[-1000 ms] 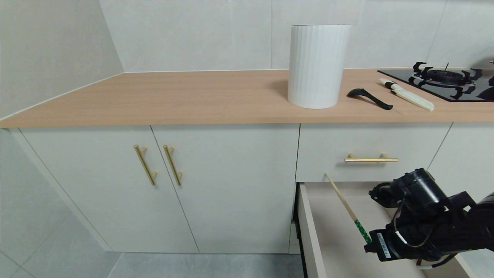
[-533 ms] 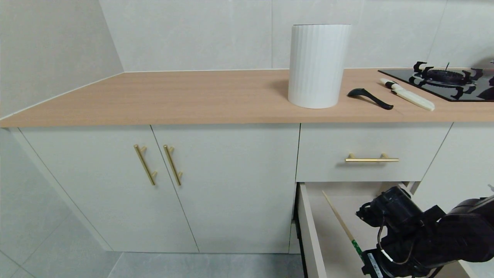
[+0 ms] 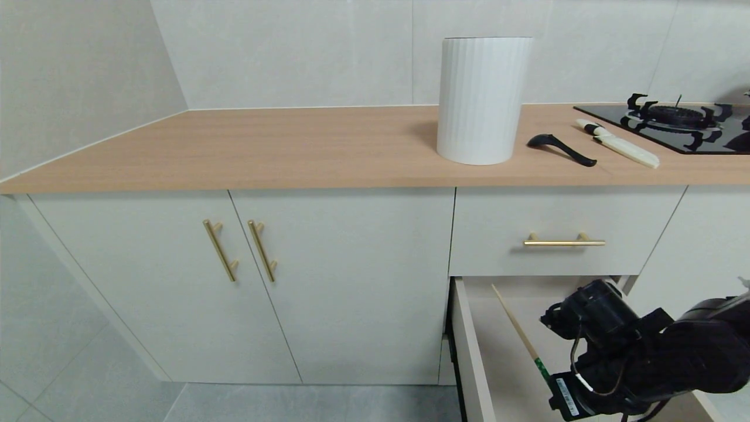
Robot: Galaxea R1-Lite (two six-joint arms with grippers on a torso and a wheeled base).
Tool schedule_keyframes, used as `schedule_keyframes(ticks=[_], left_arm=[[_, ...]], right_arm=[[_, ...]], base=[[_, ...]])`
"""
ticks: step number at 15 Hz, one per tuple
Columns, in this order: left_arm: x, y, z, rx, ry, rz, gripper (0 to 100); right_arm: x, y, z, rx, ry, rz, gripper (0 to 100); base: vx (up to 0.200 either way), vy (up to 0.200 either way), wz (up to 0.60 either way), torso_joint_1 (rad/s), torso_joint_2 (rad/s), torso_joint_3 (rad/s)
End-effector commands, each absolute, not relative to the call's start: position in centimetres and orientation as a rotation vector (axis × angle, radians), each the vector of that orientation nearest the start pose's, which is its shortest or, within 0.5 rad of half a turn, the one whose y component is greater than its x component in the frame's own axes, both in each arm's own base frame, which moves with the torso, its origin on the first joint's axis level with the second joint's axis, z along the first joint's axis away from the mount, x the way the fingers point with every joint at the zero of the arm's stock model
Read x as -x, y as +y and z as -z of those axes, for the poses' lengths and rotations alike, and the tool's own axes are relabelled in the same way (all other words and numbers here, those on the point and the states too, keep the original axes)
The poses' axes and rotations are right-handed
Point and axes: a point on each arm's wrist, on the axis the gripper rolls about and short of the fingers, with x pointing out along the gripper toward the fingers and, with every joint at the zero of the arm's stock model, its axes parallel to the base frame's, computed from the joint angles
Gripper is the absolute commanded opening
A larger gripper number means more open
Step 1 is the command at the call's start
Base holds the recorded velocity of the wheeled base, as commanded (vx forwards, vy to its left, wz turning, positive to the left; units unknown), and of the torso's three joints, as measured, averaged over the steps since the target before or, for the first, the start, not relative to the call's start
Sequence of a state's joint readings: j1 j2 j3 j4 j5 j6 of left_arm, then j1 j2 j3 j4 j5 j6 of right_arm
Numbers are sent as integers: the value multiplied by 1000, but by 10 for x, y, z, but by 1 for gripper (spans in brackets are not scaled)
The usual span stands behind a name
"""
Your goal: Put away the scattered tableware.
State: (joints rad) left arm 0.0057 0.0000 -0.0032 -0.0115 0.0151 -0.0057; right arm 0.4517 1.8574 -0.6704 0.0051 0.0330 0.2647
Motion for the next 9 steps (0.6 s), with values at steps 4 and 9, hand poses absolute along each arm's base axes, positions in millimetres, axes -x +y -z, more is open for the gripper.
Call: schedule_keyframes(ticks=[4, 9], left_arm=[[23, 0, -78, 6, -15, -21, 100], [23, 0, -78, 8, -15, -21, 100]], right_arm=[[-266, 123, -26, 27, 1288, -226, 0], [-289, 134, -4, -22, 1311, -156, 0]], base=[[0, 0, 0, 0, 0, 0], [0, 0, 0, 0, 0, 0]])
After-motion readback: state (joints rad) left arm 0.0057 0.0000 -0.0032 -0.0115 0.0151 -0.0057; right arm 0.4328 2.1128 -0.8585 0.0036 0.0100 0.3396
